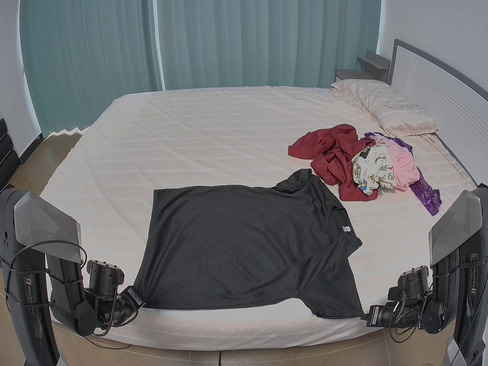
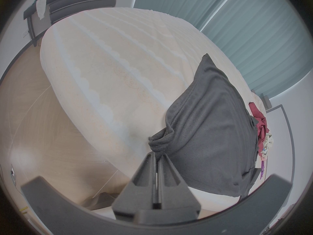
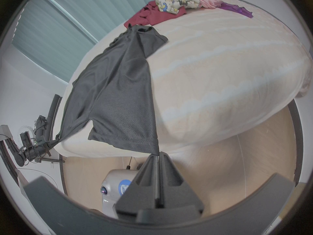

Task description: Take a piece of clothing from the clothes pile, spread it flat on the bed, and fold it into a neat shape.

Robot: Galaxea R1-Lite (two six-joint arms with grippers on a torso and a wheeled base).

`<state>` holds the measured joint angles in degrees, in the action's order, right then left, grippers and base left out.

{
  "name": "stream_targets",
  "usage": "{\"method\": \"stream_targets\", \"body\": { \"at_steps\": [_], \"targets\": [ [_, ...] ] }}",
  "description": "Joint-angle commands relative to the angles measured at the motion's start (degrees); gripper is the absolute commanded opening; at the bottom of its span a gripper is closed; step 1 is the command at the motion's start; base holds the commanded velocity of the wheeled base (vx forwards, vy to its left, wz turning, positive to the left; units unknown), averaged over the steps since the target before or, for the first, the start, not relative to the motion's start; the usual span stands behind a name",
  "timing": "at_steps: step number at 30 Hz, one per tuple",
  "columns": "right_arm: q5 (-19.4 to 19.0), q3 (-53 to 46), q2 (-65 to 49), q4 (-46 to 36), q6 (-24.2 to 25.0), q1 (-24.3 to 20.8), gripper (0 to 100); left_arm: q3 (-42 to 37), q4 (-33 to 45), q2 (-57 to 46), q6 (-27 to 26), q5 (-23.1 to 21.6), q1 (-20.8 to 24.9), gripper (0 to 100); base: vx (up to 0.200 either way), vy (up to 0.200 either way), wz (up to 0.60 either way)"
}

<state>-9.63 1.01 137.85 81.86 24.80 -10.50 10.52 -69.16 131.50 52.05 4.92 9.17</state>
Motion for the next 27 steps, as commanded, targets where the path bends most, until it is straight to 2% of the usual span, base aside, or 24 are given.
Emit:
{"method": "stream_targets", "body": {
  "at_steps": [1, 5, 13, 20, 27],
  "targets": [
    [-0.1, -1.0, -6.7, -6.4, -1.4, 0.1, 0, -1.0, 0.0, -2.9, -0.4, 0.1, -0.4, 0, 0.0, 0.0, 0.0],
    [-0.8, -1.0, -14.6, -14.8, -2.6, 0.2, 0, -3.0, 0.0, -5.0, -3.0, 0.0, -0.3, 0, 0.0, 0.0, 0.0],
    [-1.8, -1.0, -25.8, -33.6, -10.7, 0.2, 0, -6.7, -2.6, -8.1, -8.3, 0.0, -0.8, 0, 0.0, 0.0, 0.0],
    [-1.7, -1.0, -26.6, -39.3, -12.2, -2.3, 0, -9.6, -2.7, -9.5, -12.8, 0.1, -0.5, 0, 0.0, 0.0, 0.0],
    [-1.3, -1.0, -26.8, -43.5, -12.4, -4.8, 0, -10.3, -1.9, -9.0, -14.6, 0.2, -0.4, 0, 0.0, 0.0, 0.0]
  ]
}}
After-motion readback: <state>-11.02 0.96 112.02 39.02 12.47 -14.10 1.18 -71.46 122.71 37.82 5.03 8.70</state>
